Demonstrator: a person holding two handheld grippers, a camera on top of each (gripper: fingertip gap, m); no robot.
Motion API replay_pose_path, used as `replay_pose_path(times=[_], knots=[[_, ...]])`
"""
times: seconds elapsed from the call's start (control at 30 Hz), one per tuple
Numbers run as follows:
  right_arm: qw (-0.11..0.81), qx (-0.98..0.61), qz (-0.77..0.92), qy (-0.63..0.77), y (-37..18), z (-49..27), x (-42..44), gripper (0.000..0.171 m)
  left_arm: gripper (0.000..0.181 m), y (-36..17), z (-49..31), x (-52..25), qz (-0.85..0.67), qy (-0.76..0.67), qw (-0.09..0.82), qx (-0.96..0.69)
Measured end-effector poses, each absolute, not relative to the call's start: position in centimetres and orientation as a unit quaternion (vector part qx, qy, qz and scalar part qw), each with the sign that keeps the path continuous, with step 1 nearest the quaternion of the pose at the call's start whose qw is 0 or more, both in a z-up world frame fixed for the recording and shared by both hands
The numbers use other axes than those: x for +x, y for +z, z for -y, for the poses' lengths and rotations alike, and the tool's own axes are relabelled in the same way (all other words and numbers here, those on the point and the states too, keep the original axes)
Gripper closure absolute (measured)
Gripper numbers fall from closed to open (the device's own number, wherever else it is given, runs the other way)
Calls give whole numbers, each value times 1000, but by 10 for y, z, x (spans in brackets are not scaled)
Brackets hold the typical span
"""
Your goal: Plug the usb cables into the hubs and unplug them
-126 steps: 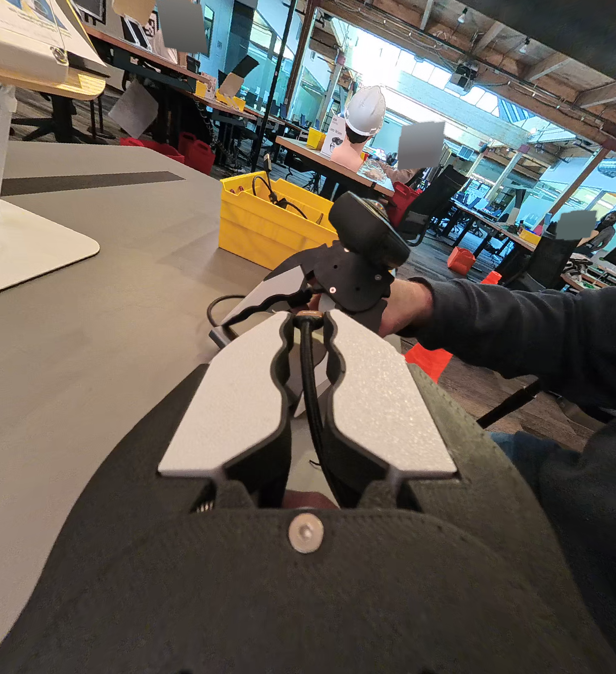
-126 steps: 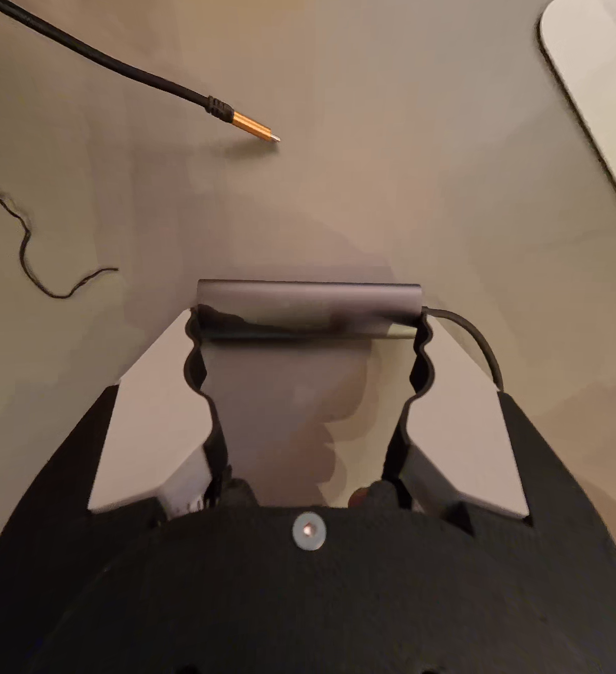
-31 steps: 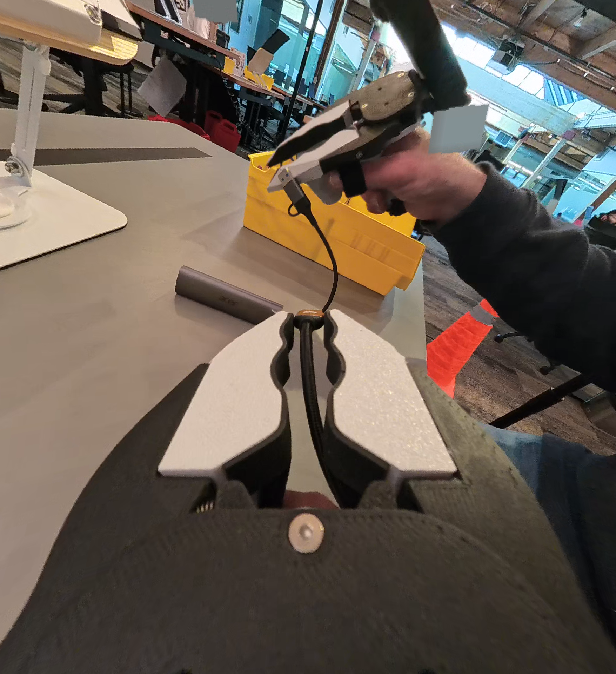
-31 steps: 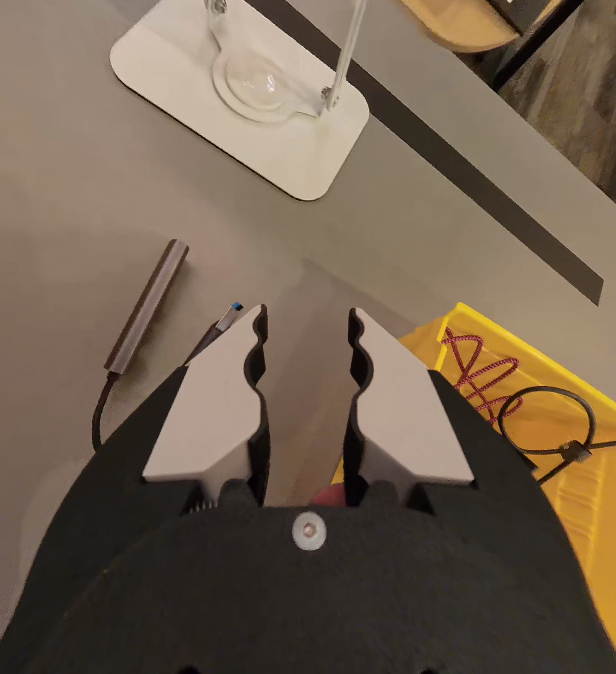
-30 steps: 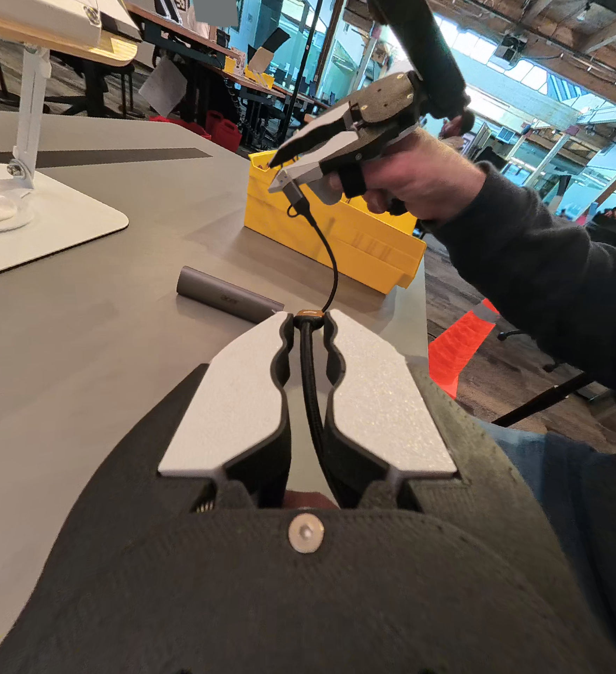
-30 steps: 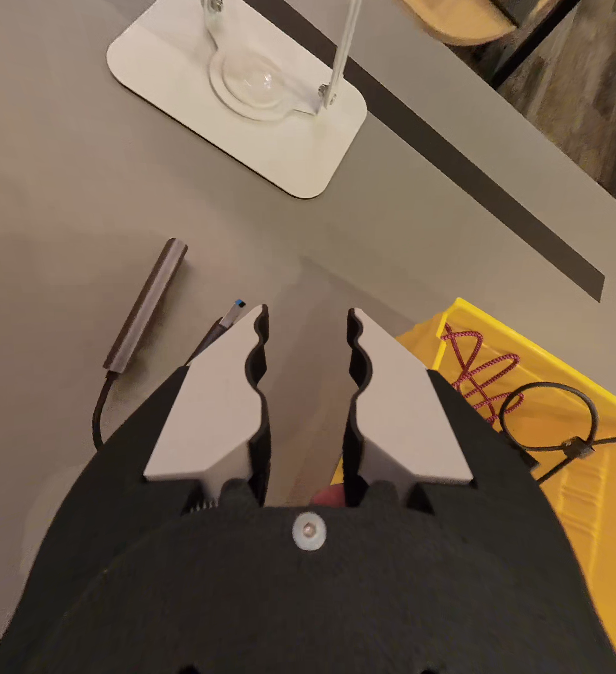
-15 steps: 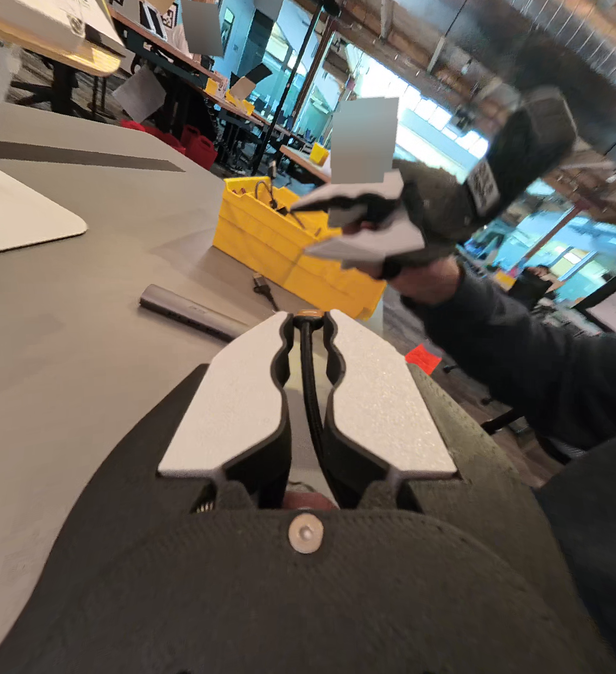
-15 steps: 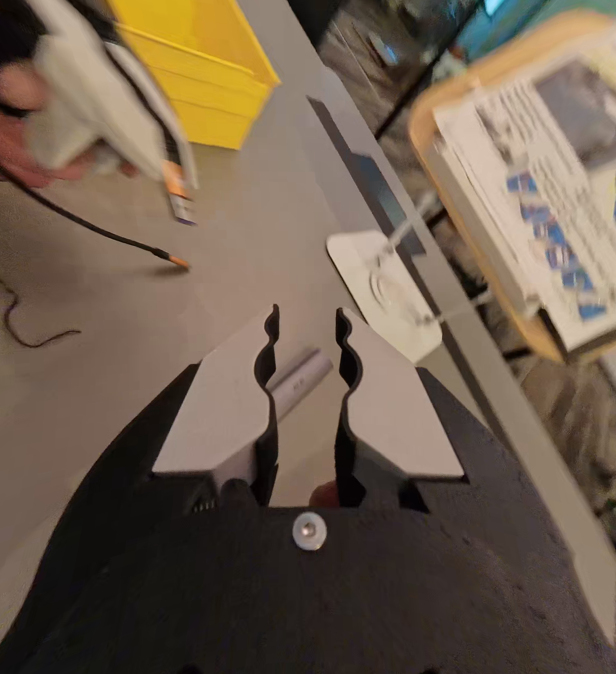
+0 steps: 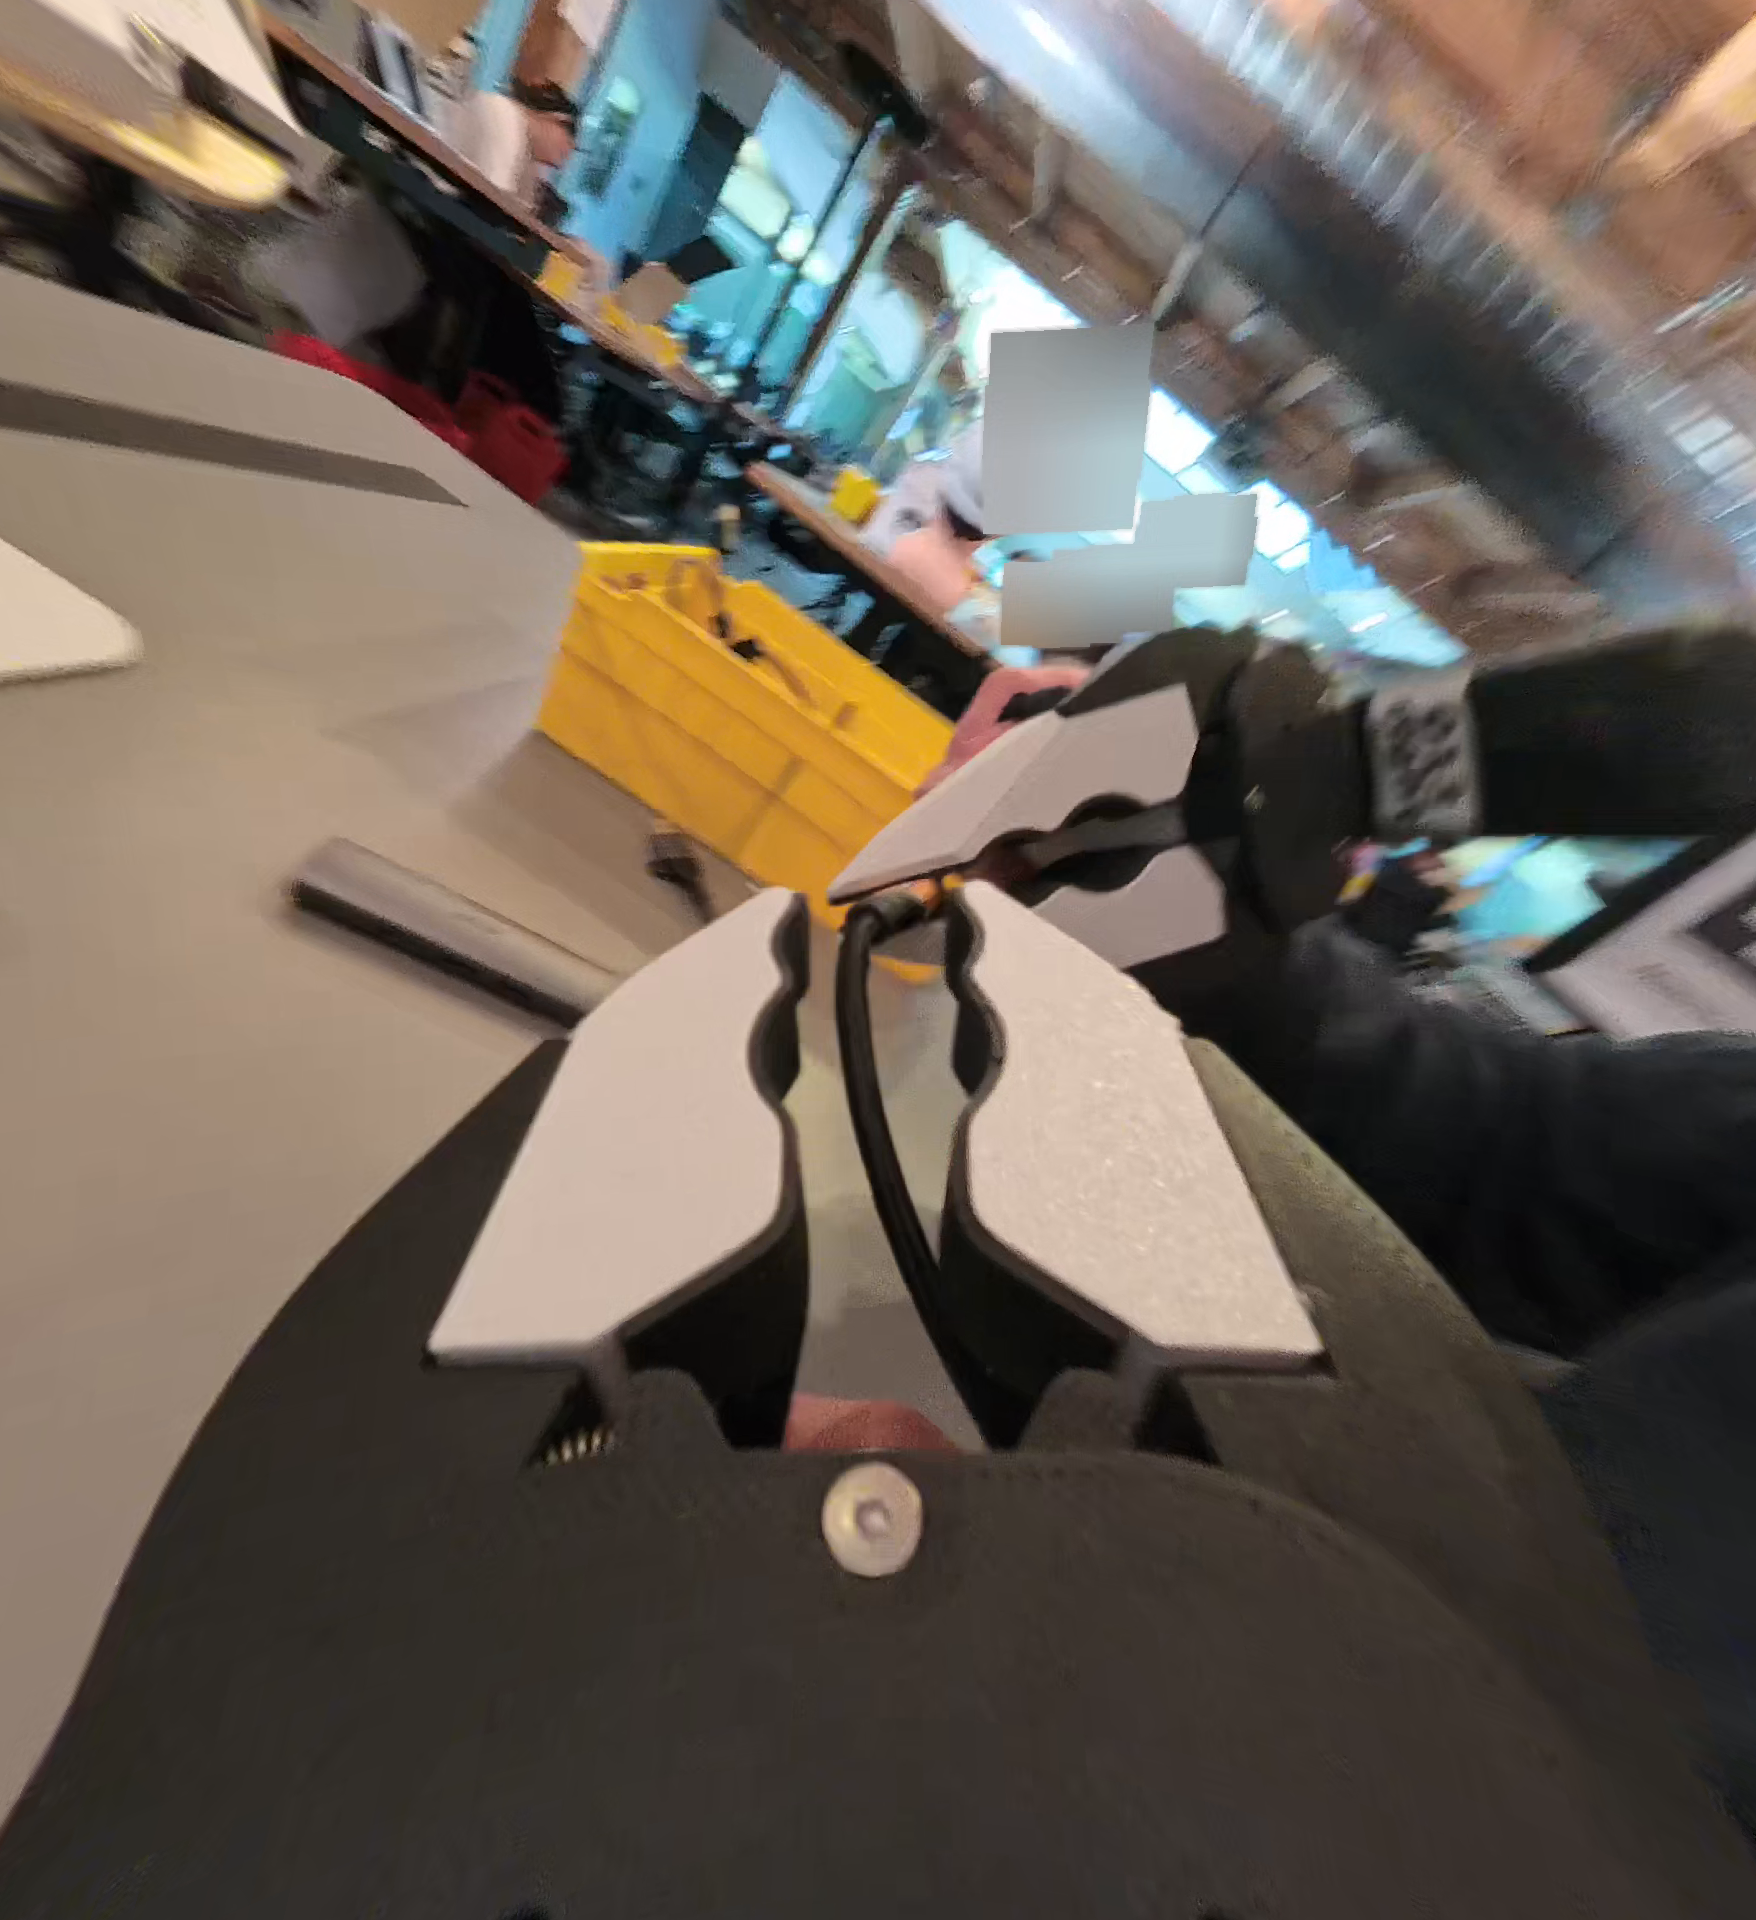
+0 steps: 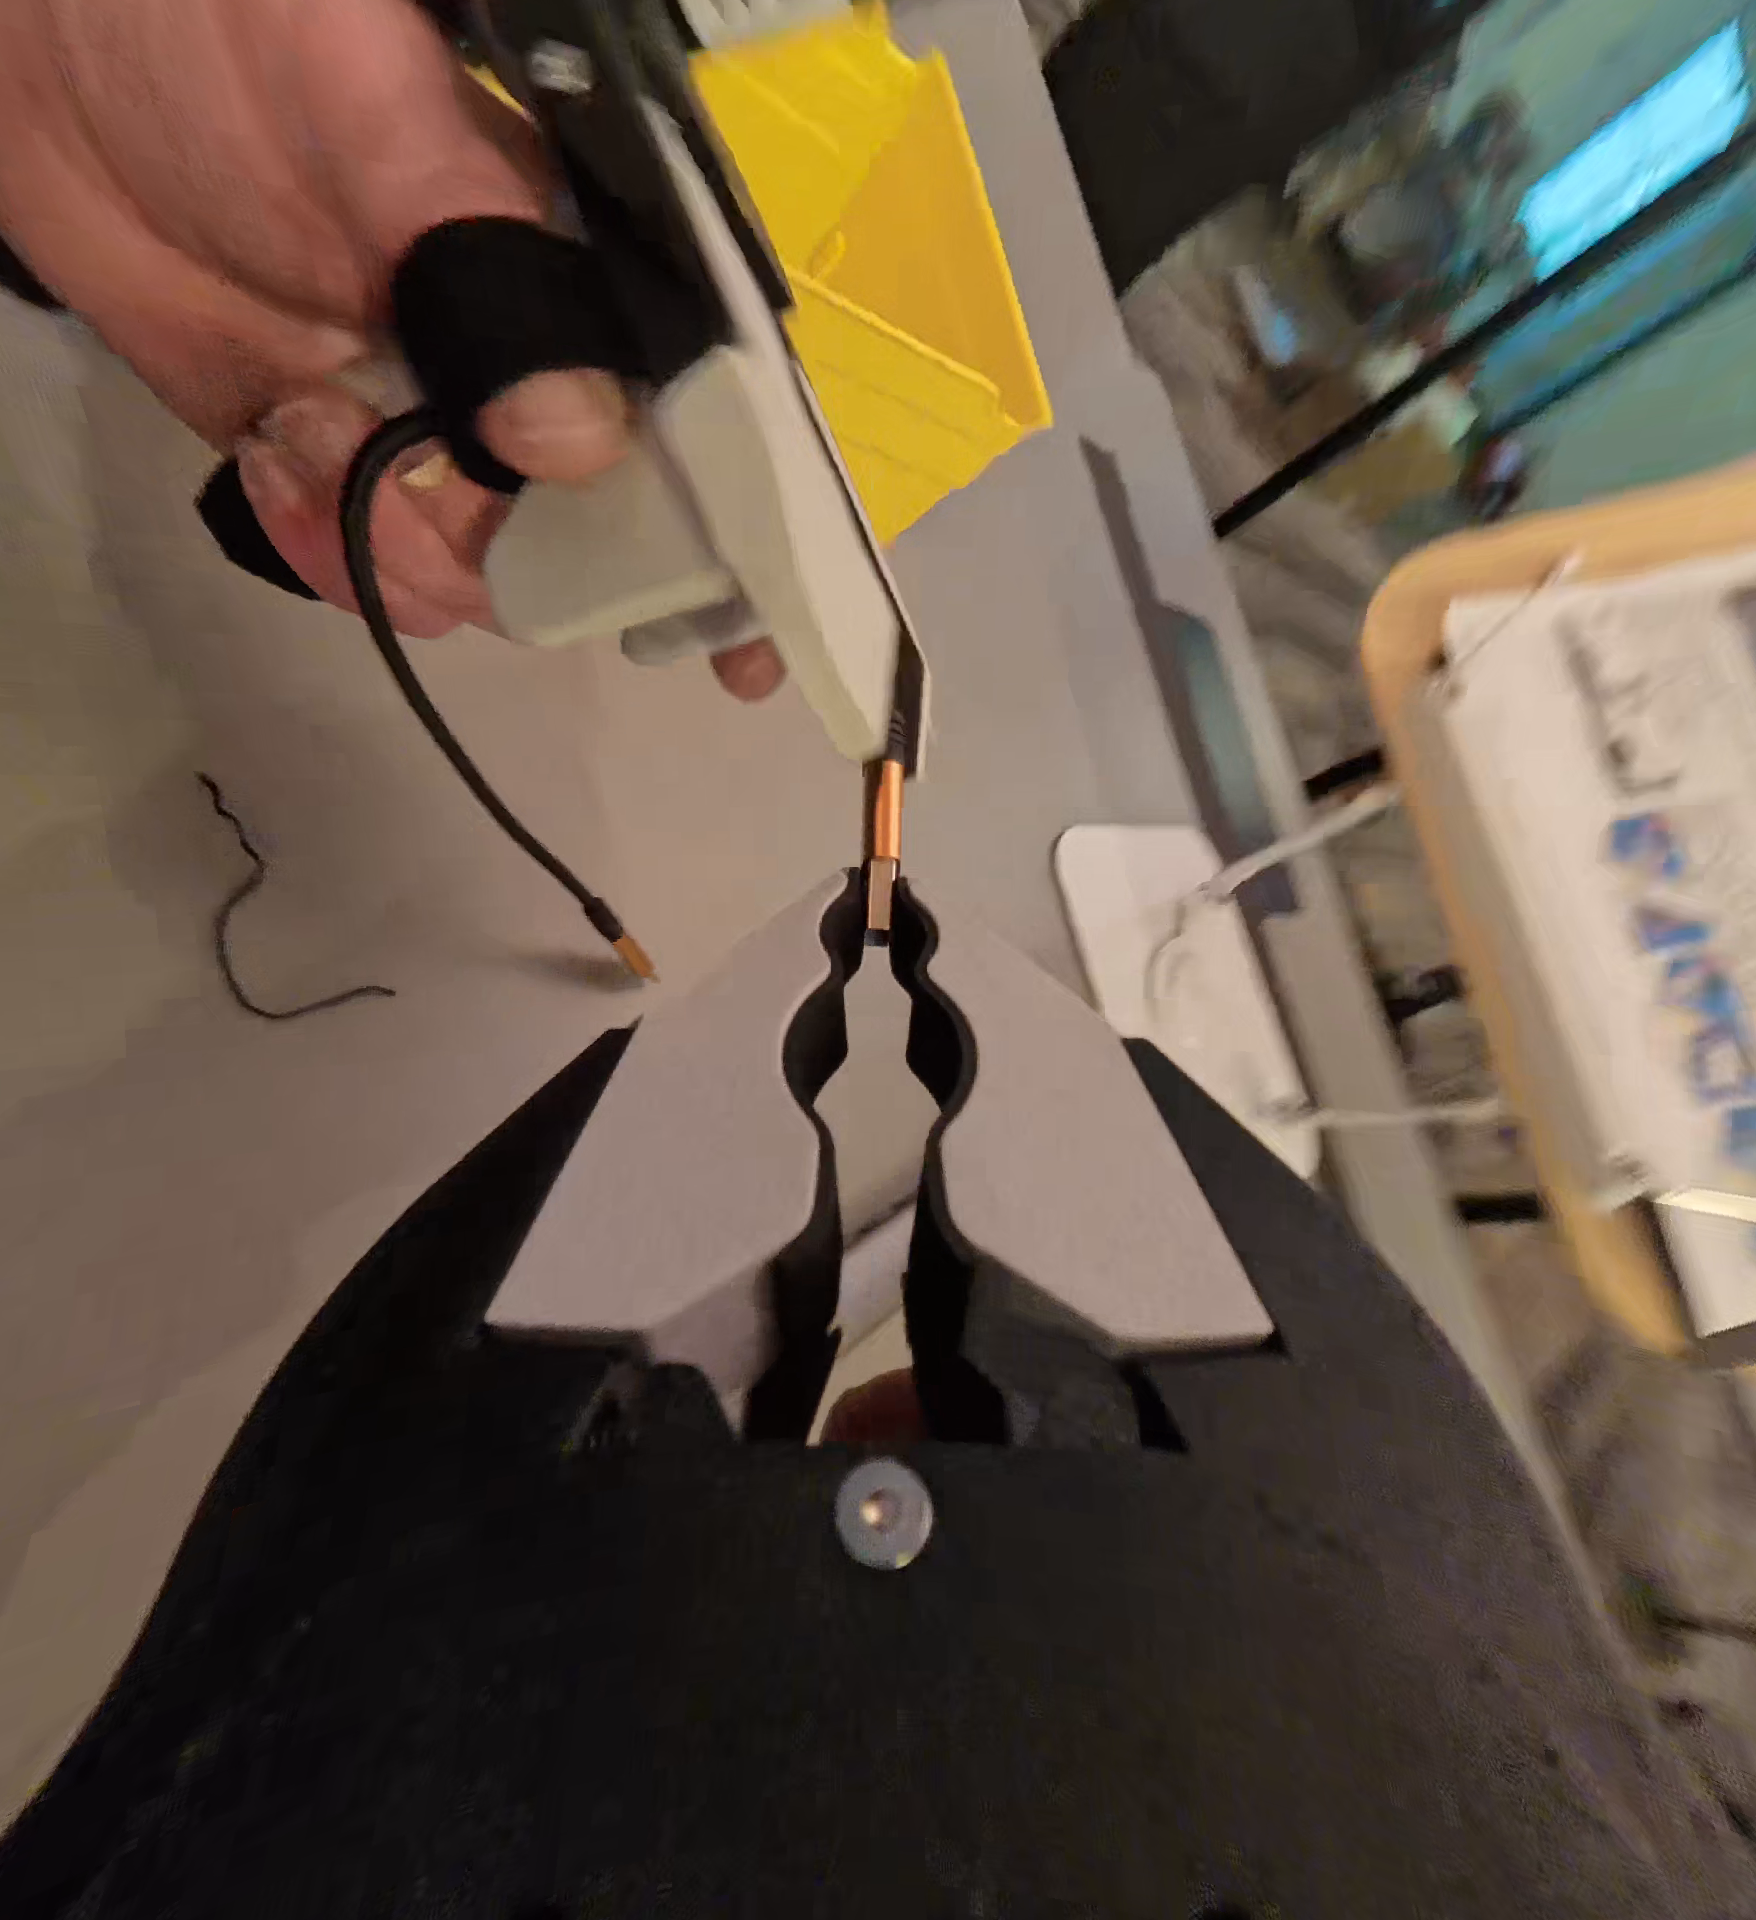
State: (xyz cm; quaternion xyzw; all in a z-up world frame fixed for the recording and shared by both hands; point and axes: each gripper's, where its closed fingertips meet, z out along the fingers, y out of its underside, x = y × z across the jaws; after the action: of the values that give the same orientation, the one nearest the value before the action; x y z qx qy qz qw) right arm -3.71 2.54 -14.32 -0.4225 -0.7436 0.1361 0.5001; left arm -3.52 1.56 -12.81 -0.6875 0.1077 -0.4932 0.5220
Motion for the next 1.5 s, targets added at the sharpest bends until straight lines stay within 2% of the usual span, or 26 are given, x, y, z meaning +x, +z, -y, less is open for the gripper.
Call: replay_pose_path(times=[0.03, 0.13, 0.23, 0.33, 0.43, 0.53, 0.77, 0.9, 1.1, 1.27, 1.3, 1.37, 1.4, 1.43, 1.47, 1.5], knots=[[482, -458, 729, 162, -144, -32, -35, 170, 150, -129, -20, -41, -123, -446, 538, -705], [410, -553, 684, 241, -149, -47, -30, 170, 145, -113, -32, -67, -199, -253, 600, -732], [327, -635, 629, 306, -159, -58, -27, 170, 144, -81, -27, -59, -316, -86, 620, -713], [249, -676, 579, 382, -162, -56, -32, 170, 143, -68, -18, -27, -390, -2, 616, -685], [183, -664, 559, 462, -155, -41, -35, 169, 140, -90, -23, -12, -451, 61, 580, -675], [137, -634, 549, 527, -146, -29, -28, 170, 139, -113, -29, -16, -482, 62, 554, -676], [32, -548, 540, 638, -137, 0, -7, 170, 141, -123, -17, -9, -556, 29, 544, -628], [-24, -505, 576, 643, -140, 16, 3, 169, 149, -136, -5, -5, -600, 20, 510, -616], [-77, -461, 599, 650, -135, 24, 8, 170, 166, -132, 5, 2, -613, -14, 510, -603], [-59, -464, 587, 660, -131, 16, 1, 168, 167, -130, -2, -6, -584, -20, 516, -626], [-35, -464, 586, 663, -128, 13, -2, 166, 167, -129, -4, -8, -570, -32, 518, -637], [38, -475, 584, 658, -123, 3, -10, 147, 167, -125, -8, -14, -543, -47, 522, -657], [78, -481, 589, 645, -122, -2, -12, 145, 167, -124, -10, -17, -527, -57, 521, -669], [125, -487, 599, 623, -123, -7, -15, 144, 167, -122, -13, -20, -508, -67, 524, -680], [170, -486, 613, 599, -122, -10, -15, 153, 167, -121, -14, -22, -495, -80, 521, -690], [207, -477, 627, 580, -120, -8, -15, 155, 167, -120, -15, -23, -486, -95, 517, -698]])
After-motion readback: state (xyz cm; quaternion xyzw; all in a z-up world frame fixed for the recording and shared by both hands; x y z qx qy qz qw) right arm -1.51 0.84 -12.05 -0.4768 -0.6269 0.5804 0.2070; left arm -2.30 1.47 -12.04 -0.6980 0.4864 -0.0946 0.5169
